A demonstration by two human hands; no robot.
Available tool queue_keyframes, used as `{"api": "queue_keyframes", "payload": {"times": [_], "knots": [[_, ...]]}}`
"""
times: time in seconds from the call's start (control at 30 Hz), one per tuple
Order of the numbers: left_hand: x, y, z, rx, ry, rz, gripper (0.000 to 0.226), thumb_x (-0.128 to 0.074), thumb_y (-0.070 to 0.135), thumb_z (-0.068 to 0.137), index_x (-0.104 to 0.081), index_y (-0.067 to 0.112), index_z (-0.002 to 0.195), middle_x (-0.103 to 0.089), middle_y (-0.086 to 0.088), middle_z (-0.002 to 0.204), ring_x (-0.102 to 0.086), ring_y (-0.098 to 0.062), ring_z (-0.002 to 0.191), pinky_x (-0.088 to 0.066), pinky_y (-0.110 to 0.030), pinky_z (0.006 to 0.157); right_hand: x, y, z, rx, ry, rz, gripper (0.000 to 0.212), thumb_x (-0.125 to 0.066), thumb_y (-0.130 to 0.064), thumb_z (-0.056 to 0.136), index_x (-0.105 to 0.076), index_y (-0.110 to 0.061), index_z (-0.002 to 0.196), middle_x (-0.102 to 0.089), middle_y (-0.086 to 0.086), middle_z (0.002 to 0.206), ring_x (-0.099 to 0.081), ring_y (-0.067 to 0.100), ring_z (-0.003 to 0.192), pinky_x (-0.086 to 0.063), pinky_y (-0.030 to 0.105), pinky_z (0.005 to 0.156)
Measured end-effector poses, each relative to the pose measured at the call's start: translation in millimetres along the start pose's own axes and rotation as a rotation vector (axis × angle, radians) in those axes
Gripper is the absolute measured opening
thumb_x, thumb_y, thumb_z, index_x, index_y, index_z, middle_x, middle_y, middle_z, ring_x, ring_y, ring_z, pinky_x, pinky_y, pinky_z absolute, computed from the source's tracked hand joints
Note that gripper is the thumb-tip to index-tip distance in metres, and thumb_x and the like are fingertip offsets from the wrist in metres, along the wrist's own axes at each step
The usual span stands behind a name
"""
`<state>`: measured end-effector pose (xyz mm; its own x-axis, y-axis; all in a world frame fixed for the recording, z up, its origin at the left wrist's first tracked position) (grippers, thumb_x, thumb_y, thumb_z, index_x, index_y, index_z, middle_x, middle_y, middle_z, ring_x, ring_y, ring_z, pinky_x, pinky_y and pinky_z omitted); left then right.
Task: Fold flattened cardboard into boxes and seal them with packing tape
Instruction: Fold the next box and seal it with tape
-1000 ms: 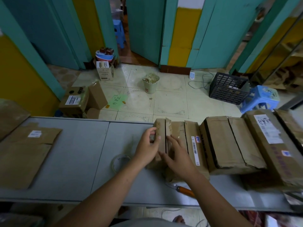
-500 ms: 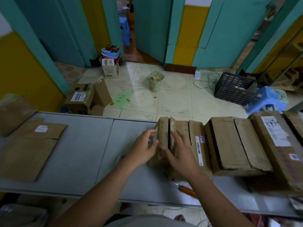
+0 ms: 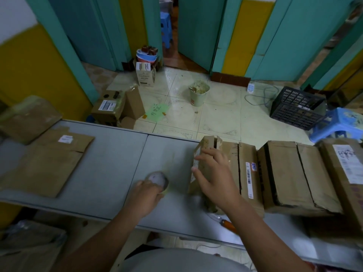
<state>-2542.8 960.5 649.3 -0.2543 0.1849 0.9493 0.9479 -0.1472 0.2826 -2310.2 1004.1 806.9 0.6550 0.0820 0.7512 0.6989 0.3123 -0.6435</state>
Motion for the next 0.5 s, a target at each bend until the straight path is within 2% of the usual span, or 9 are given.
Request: {"api": "queue_keyframes", "payload": {"times": [0.07, 0.17, 0.3, 0.4, 0.5], "knots": [[11.1, 2.0, -2.6, 0.008, 0.068, -0.043, 0.022, -0.060, 0.036, 0.105, -0.077, 0.025, 0.095, -0.076, -0.001, 0.093, -0.069, -0.033, 0.092, -0.041, -0.037, 0.086, 2.6, -8.9, 2.4, 0.012, -0.003, 0.012, 0.040, -0.062, -0.046, 0.097, -0.067, -0.024, 0.131, -0.053, -0.007, 0.138, -0.040, 0.013, 0.137, -0.039, 0.045, 0.116], [45.2, 12.2, -8.3, -0.056, 0.170, -0.144, 0.029, -0.048, 0.043, 0.104, -0.071, 0.028, 0.095, -0.069, 0.005, 0.085, -0.064, -0.024, 0.085, -0.041, -0.040, 0.086, 8.6, -19.3, 7.7, 0.031, -0.043, 0.029, 0.047, -0.065, -0.047, 0.096, -0.062, -0.026, 0.138, -0.055, -0.008, 0.138, -0.044, 0.009, 0.133, -0.039, 0.041, 0.116], [109.2, 40.4, -17.3, -0.230, 0.312, -0.204, 0.018, -0.051, 0.040, 0.105, -0.065, 0.032, 0.097, -0.061, 0.014, 0.086, -0.056, -0.009, 0.087, -0.035, -0.035, 0.091, 13.2, -28.4, 18.1, 0.042, -0.250, 0.069, 0.077, -0.076, -0.050, 0.089, -0.042, -0.031, 0.156, -0.045, -0.013, 0.155, -0.037, -0.005, 0.135, -0.031, 0.019, 0.111], [148.6, 65.1, -18.8, -0.322, 0.360, -0.174, 0.015, -0.051, 0.037, 0.107, -0.064, 0.032, 0.101, -0.061, 0.015, 0.091, -0.056, -0.009, 0.094, -0.033, -0.033, 0.096, 18.5, -34.2, 28.5, 0.037, -0.325, 0.115, 0.094, -0.084, -0.050, 0.083, -0.035, -0.030, 0.161, -0.039, -0.013, 0.160, -0.037, -0.001, 0.142, -0.032, 0.022, 0.116], [172.1, 83.5, -17.4, -0.350, 0.385, -0.171, 0.016, -0.050, 0.036, 0.107, -0.065, 0.031, 0.102, -0.063, 0.017, 0.095, -0.058, -0.008, 0.098, -0.031, -0.031, 0.098, 28.3, -37.9, 34.9, 0.073, -0.307, 0.224, 0.082, -0.087, -0.043, 0.082, -0.048, -0.030, 0.153, -0.055, -0.014, 0.144, -0.049, 0.000, 0.132, -0.043, 0.032, 0.115]]}}
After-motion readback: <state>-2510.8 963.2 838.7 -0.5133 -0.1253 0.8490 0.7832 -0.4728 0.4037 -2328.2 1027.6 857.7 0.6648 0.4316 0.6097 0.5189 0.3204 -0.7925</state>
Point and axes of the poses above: each hand's wrist, its own z-axis towards the middle knuckle, its own x-axis out of the back of the hand, y = z × x, the point moved 6 cm from there along z, towards the middle knuckle
